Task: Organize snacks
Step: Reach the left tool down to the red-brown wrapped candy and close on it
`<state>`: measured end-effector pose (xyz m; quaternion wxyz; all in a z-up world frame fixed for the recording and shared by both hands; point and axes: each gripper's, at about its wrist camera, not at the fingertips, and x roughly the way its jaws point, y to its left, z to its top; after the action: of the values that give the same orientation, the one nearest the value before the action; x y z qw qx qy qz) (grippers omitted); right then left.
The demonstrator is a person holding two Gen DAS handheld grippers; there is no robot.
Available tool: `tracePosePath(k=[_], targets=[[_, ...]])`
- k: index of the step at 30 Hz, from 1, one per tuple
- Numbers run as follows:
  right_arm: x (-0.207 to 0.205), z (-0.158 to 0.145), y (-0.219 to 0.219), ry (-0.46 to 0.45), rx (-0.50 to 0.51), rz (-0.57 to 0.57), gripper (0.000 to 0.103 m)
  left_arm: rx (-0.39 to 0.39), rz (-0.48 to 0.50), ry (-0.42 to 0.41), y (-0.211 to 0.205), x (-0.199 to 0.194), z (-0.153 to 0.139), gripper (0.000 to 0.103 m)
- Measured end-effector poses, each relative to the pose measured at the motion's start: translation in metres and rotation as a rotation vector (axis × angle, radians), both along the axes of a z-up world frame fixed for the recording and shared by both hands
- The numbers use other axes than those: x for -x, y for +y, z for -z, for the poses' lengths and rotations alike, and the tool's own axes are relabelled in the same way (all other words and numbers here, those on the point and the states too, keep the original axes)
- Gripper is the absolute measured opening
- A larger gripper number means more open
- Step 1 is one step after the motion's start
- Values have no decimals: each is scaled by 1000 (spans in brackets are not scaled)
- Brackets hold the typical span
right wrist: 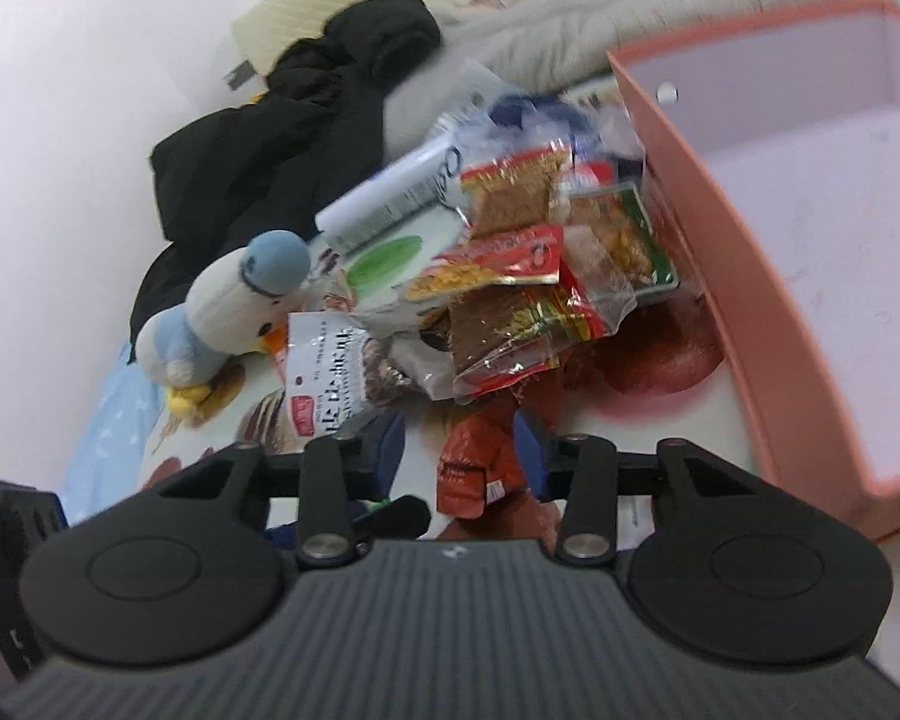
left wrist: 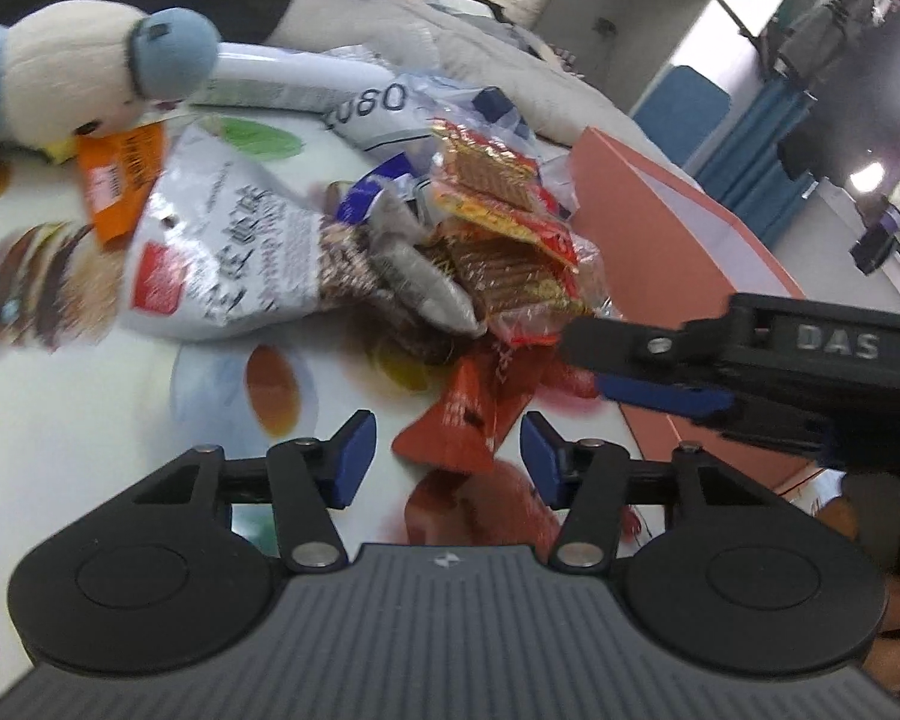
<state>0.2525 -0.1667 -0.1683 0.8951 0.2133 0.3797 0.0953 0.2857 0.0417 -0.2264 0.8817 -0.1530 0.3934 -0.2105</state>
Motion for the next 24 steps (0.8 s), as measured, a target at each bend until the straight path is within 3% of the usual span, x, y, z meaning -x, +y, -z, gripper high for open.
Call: tracePosePath(k=[9,11,13,19,24], targets=[[-34,28,-8,79,-174,90,43,6,80,29,-13,-29,19,45],[-40,31,-8,89,-183,106,42,-2,83,40,-15,-33,24,40],[-45,35,-9,103,-187,120,33,1,84,46,-17,-34,26,40],[-50,36,-7,91,-158,139,20,-25,70,50,-20,-30,23,36],[-41,24,-8,61,-124,121,16,-56,37,57,-22,-17,16,32]])
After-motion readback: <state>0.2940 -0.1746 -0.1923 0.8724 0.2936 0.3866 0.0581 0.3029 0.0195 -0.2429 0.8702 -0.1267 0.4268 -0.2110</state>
